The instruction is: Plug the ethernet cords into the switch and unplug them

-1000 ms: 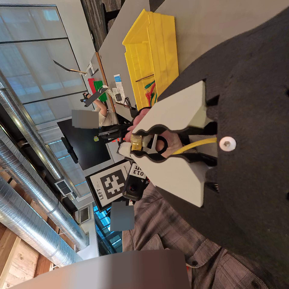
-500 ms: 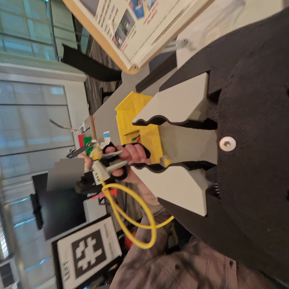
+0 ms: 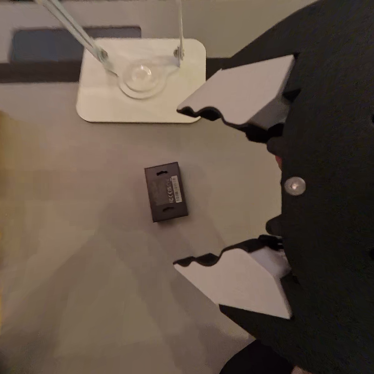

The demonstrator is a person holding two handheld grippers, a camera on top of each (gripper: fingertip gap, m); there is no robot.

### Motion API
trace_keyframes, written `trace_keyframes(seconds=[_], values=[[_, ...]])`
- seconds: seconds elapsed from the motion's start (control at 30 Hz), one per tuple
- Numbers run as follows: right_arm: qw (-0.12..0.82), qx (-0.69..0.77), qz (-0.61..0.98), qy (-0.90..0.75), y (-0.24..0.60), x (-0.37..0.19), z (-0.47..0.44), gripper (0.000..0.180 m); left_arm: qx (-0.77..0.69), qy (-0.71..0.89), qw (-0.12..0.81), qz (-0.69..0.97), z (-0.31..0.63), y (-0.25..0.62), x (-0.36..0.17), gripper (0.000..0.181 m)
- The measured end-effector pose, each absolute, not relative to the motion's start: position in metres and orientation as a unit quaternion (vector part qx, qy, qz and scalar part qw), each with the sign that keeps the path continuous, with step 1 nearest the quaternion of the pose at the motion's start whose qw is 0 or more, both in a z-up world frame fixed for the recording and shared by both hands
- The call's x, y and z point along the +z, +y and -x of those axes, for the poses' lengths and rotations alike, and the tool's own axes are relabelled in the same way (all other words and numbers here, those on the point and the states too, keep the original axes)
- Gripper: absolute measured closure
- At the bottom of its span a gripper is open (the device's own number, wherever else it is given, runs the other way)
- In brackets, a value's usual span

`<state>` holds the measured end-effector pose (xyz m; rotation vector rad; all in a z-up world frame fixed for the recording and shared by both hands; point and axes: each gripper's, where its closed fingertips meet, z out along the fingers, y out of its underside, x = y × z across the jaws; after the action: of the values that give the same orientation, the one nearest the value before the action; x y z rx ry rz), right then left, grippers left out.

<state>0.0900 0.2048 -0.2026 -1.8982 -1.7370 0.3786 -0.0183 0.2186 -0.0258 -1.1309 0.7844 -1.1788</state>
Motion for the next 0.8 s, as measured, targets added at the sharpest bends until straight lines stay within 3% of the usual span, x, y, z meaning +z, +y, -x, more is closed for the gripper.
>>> trace_keyframes(seconds=[0.13,0.23,0.43,0.8], values=[[0.195,0.112,0.711,-0.667,0.206,-0.249,-0.086,0.034,-0.498,0.352,0.614,0.5,0.017,0.222,-0.033,0.169],[0.168,0.109,0.699,-0.687,0.206,-0.274,-0.078,0.041,-0.503,0.35,0.611,0.501,0.021,0.225,-0.034,0.169],[0.128,0.097,0.685,-0.711,0.207,-0.305,-0.068,0.074,-0.499,0.352,0.606,0.51,0.023,0.231,-0.039,0.169],[0.099,0.09,0.68,-0.721,0.201,-0.311,-0.061,0.071,-0.491,0.38,0.589,0.518,0.017,0.229,-0.048,0.169]])
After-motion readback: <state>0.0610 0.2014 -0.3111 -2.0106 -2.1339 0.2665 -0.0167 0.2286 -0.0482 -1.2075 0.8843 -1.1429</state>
